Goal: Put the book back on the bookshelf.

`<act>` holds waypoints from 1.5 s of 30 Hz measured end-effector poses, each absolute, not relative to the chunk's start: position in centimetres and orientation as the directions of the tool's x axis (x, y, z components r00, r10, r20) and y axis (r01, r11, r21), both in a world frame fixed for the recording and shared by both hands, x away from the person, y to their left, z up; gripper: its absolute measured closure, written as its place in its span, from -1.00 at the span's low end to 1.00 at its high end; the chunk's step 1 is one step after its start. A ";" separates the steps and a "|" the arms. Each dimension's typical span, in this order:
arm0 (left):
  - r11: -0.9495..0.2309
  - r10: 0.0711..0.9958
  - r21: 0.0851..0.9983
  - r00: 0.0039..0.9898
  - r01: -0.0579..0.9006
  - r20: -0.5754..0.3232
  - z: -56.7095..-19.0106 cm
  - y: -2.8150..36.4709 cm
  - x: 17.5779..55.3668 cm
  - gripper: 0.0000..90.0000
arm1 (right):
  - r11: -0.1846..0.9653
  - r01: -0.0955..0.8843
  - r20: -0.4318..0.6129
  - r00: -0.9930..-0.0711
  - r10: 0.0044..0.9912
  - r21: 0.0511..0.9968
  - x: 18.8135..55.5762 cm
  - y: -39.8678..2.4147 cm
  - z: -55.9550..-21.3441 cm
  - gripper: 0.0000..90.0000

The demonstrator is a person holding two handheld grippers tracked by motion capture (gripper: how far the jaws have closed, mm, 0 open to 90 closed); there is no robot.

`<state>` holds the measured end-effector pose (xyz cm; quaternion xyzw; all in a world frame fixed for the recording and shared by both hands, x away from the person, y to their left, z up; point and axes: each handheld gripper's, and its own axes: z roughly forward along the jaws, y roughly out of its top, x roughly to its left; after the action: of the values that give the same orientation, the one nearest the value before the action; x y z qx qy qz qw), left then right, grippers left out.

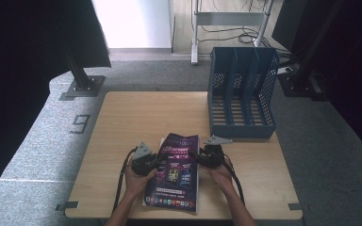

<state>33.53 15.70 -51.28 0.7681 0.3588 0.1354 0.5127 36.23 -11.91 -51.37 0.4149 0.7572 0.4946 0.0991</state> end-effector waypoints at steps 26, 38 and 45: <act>-0.187 0.683 0.906 0.713 0.379 -0.158 -50.0 16.0 33.1 0.91 | 0.162 0.431 0.190 -0.663 0.724 0.888 35.1 -12.0 -49.8 0.49; -0.162 0.674 0.925 0.723 0.343 -0.150 -48.8 16.2 32.6 0.93 | 0.137 0.387 0.183 -0.681 0.709 0.912 34.2 -12.4 -48.2 0.52; -0.146 0.669 0.936 0.729 0.319 -0.144 -48.1 16.4 32.1 0.93 | 0.124 0.365 0.179 -0.690 0.701 0.923 33.7 -12.5 -47.5 0.53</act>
<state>32.13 16.35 -48.10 0.7409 0.3336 0.1559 0.5617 33.74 -12.48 -47.46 0.3633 0.7341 0.5532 0.1518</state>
